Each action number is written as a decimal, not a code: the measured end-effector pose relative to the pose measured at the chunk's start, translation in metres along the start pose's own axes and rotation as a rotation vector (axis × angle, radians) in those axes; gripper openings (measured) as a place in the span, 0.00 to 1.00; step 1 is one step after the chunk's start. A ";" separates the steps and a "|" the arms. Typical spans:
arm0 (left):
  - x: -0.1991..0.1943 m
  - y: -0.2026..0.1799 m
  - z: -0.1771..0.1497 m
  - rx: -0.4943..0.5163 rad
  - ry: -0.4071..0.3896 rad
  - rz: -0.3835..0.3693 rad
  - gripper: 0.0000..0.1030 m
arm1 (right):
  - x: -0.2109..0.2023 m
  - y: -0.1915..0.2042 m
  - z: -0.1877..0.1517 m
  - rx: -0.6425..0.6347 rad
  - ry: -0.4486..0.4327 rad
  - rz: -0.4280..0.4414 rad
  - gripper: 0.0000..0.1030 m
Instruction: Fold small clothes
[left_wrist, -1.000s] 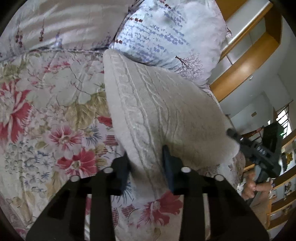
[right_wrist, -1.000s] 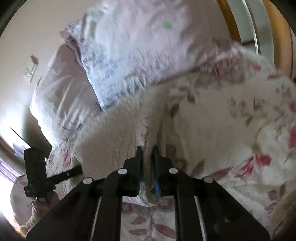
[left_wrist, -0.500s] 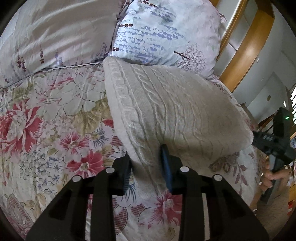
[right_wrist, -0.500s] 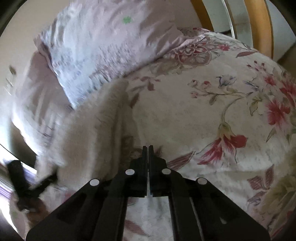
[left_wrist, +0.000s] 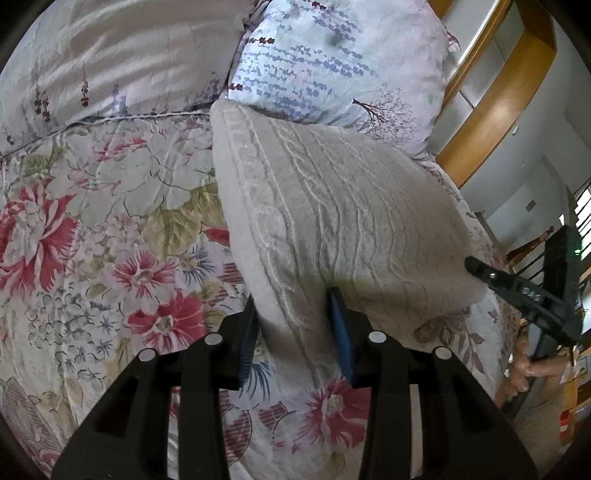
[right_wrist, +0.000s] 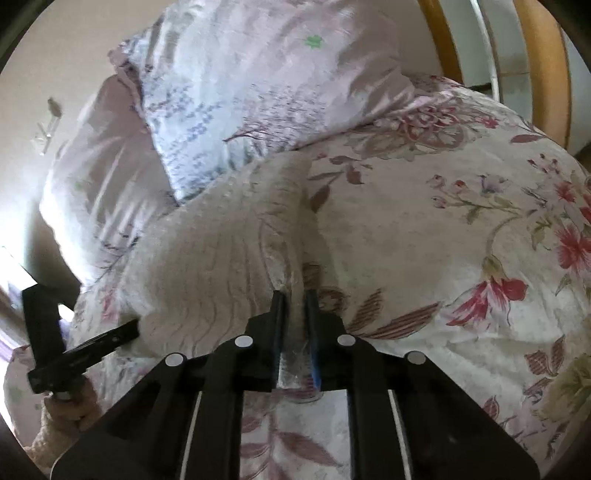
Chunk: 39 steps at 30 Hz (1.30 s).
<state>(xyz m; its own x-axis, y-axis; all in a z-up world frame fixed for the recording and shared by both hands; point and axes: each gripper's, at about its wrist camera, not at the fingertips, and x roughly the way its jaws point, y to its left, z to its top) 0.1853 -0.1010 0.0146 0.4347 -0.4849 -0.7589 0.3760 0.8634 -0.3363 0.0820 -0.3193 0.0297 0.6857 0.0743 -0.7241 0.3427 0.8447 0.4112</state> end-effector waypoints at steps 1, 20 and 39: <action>0.000 0.000 -0.001 -0.001 0.001 -0.002 0.36 | 0.003 -0.003 -0.001 0.008 0.005 -0.010 0.11; -0.004 0.023 0.007 -0.072 0.013 -0.163 0.56 | -0.001 0.001 0.023 -0.009 0.023 -0.022 0.26; 0.049 0.066 0.121 -0.296 0.006 -0.143 0.36 | 0.045 0.028 0.115 -0.018 -0.085 0.078 0.08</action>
<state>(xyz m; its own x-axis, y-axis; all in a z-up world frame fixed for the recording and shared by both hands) 0.3304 -0.0846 0.0229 0.3900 -0.6038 -0.6952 0.1783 0.7902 -0.5863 0.1960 -0.3533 0.0720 0.7624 0.0957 -0.6399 0.2747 0.8475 0.4541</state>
